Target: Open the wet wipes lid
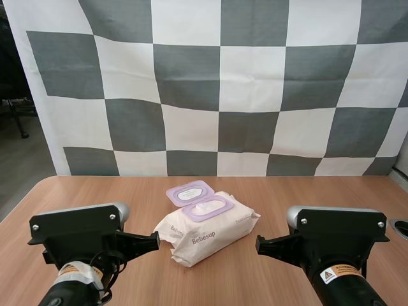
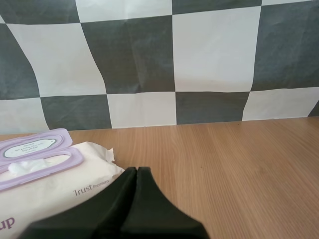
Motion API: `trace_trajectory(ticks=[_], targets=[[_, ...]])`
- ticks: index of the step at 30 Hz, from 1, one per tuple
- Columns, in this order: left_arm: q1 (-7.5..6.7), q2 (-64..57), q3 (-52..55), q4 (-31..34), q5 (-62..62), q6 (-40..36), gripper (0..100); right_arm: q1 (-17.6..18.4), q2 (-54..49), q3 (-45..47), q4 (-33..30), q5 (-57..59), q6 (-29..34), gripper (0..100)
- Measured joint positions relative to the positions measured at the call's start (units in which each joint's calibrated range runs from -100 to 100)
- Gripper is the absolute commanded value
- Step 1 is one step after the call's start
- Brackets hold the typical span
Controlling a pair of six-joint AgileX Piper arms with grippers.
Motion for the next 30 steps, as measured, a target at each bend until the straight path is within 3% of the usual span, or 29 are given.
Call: trace_trajectory(ticks=[19,25,30], targets=[[0.0,0.0,0.0,0.0,0.0,0.0,0,0.0,0.0,0.0,-0.4,-0.3,0.0,0],[0.0,0.0,0.0,0.0,0.0,0.0,0,0.0,0.0,0.0,-8.2,-4.8,-0.3,0],[0.0,0.0,0.0,0.0,0.0,0.0,0,0.0,0.0,0.0,-15.0,-1.0,0.6,0]])
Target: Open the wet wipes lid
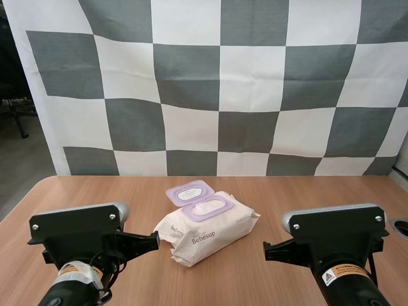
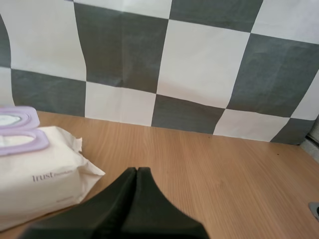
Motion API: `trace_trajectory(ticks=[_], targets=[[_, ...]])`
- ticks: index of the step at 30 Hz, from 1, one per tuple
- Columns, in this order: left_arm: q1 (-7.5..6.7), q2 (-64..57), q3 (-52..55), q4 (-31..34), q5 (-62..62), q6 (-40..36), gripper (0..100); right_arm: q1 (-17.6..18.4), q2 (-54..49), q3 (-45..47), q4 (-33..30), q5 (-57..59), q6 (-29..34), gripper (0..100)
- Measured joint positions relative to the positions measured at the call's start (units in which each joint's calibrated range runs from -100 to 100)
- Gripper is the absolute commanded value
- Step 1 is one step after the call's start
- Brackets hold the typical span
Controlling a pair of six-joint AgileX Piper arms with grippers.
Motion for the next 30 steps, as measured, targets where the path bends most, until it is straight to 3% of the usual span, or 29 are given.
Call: trace_trajectory(ticks=[17,30], targets=[[0.0,0.0,0.0,0.0,0.0,0.0,0,0.0,0.0,0.0,-1.0,-1.6,9.8,0],[0.0,0.0,0.0,0.0,0.0,0.0,0,0.0,0.0,0.0,-1.0,-1.6,9.8,0]])
